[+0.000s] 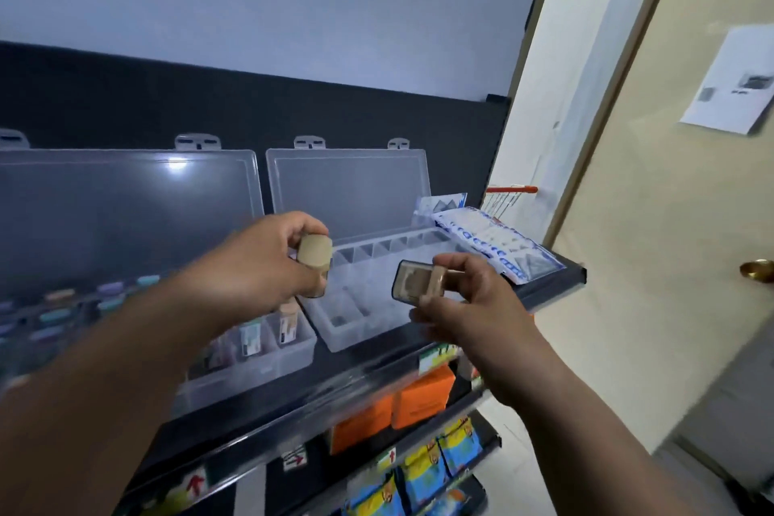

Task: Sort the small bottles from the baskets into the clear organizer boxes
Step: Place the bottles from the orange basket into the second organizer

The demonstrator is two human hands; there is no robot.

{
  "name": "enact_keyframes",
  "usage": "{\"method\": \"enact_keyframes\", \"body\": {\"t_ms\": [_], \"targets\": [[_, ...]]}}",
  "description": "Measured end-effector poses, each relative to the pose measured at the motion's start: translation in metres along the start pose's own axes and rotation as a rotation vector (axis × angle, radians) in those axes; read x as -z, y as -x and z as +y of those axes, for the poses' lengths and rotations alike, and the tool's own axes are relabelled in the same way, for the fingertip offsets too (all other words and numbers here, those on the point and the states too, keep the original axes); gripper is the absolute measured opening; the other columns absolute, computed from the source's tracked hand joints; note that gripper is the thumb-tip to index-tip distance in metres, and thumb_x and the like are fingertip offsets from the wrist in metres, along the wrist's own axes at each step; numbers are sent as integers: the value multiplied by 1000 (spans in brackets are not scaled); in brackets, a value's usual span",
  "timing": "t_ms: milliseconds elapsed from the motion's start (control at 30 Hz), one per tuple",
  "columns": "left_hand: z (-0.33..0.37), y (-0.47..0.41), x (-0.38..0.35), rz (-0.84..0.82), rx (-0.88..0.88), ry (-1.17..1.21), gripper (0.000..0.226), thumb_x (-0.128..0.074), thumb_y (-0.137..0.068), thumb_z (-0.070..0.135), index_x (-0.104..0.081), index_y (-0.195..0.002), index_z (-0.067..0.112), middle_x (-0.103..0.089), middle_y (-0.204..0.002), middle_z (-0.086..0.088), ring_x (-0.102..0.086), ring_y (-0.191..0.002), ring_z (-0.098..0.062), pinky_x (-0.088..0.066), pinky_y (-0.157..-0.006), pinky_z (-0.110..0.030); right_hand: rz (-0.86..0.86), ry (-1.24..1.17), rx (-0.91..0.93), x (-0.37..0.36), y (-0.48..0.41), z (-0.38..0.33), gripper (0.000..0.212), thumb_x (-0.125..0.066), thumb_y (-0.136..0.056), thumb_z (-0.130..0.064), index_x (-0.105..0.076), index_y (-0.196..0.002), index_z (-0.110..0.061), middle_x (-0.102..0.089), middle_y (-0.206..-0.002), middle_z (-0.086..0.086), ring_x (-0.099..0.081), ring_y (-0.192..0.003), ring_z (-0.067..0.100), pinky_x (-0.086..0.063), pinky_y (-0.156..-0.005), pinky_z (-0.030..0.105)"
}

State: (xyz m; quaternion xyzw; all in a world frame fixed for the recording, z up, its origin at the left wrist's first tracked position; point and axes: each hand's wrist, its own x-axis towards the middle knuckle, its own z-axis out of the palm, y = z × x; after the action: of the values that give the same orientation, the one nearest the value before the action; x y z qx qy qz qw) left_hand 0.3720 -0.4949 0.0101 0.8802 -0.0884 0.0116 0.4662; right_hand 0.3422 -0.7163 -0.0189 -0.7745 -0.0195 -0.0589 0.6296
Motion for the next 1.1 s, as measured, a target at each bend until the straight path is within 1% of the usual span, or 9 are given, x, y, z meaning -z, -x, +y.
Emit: {"method": "enact_keyframes", "body": {"t_ms": [100,167,233,300,433,600,733,933,1100], "targets": [[2,-41,-1,50,18,-85,39,-75,-75,7,-58,-102,28,-61,-95,1,-61,-76,-22,-51,-60,-33,-55,92,57,4,-44,1,38,-66,-86,-5,-53,-113,-27,-64,-110,-5,-72,-79,17,-59,-78,34],[-1,-65,-3,61,51,-160,41,-78,-72,8,-57,-102,26,-59,-97,2,-60,-81,-18,-50,-64,-30,-104,212,92,3,-71,4,44,-69,-83,-6,-54,-117,-31,-62,-113,-10,-69,-81,13,-58,-78,27],[-6,-86,-4,78,74,-235,40,-82,-67,11,-56,-93,27,-61,-97,0,-61,-86,-20,-53,-74,-35,-188,293,123,-1,-99,6,52,-69,-83,-6,-52,-125,-31,-59,-115,-13,-66,-85,8,-55,-71,16],[-11,-100,-4,89,99,-304,37,-83,-65,17,-56,-87,29,-62,-94,1,-61,-86,-19,-54,-79,-39,-259,353,178,-7,-127,7,52,-67,-85,-9,-51,-129,-31,-59,-115,-13,-64,-87,4,-52,-72,13],[-23,-121,-10,156,164,-352,10,-67,-78,24,-62,-86,25,-67,-87,4,-65,-83,-16,-55,-81,-39,-430,497,295,-21,-178,10,43,-68,-86,-20,-52,-124,-32,-59,-109,-12,-60,-88,5,-50,-75,22],[-33,-136,-21,146,267,-457,36,-83,-65,23,-56,-85,35,-61,-95,8,-58,-86,-12,-52,-80,-33,-602,692,377,-36,-220,14,28,-72,-81,-27,-56,-104,-28,-61,-101,-3,-59,-90,16,-54,-84,39],[-34,-147,-32,168,336,-538,46,-83,-66,24,-61,-106,26,-58,-98,9,-56,-90,-13,-44,-75,-25,-729,816,476,-40,-246,20,34,-72,-80,-35,-58,-110,-29,-62,-104,-5,-58,-92,14,-52,-84,36],[-37,-154,-45,141,423,-678,48,-81,-69,27,-61,-113,26,-63,-114,2,-58,-103,-18,-48,-86,-29,-867,866,425,-51,-261,31,33,-74,-79,-35,-59,-107,-28,-60,-100,-5,-56,-88,12,-49,-75,29],[-38,-160,-49,97,481,-758,48,-76,-73,25,-62,-119,21,-63,-119,-2,-57,-108,-21,-46,-87,-26,-948,944,430,-59,-269,32,30,-72,-81,-33,-60,-107,-24,-61,-103,-1,-57,-91,16,-50,-76,30]]}}
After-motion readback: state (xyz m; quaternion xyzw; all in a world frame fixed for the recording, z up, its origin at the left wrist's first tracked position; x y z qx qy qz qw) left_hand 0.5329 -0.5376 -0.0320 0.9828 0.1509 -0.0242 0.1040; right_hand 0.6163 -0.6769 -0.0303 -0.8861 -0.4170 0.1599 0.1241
